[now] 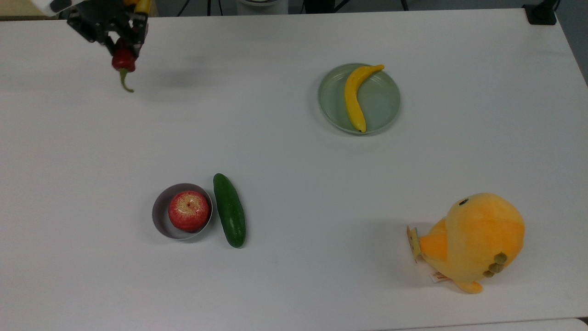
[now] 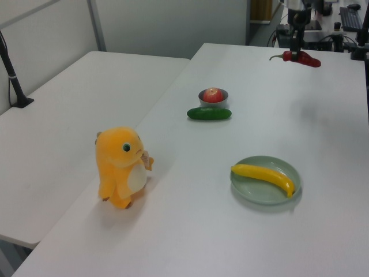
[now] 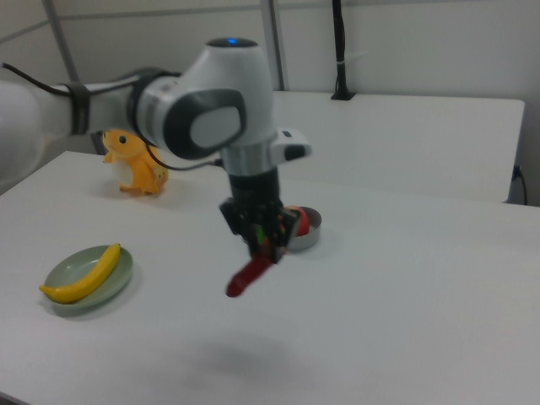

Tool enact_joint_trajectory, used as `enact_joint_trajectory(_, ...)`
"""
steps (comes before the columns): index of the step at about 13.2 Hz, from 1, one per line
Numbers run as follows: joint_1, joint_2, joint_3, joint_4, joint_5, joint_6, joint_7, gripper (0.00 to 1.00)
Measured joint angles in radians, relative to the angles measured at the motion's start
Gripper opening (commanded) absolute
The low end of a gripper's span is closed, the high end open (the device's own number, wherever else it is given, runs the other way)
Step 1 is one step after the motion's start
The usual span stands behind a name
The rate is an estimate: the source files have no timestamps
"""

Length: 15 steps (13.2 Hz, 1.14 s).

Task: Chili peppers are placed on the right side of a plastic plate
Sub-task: 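Lift the chili pepper and carry it toward the green plate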

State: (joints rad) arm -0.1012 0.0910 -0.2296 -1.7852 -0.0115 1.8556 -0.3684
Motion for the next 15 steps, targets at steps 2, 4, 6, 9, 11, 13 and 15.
enact_joint_trajectory(2,0.026,-0.046,0.021,0.002,0.016,-0.065,0.000,0.29)
enact_joint_trajectory(4,0.032,-0.076,0.067,0.001,0.034,-0.119,0.000,0.29)
enact_joint_trajectory(6,0.034,-0.085,0.138,0.001,0.056,-0.150,0.001,0.29)
enact_joint_trajectory(9,0.041,-0.082,0.247,-0.006,0.075,-0.181,0.003,0.29)
enact_joint_trajectory(11,0.042,-0.073,0.324,-0.016,0.110,-0.192,0.003,0.29)
enact_joint_trajectory(13,0.043,-0.043,0.385,-0.036,0.115,-0.192,0.025,0.30)
enact_joint_trajectory(15,0.071,0.005,0.405,-0.056,0.117,-0.189,0.037,0.30)
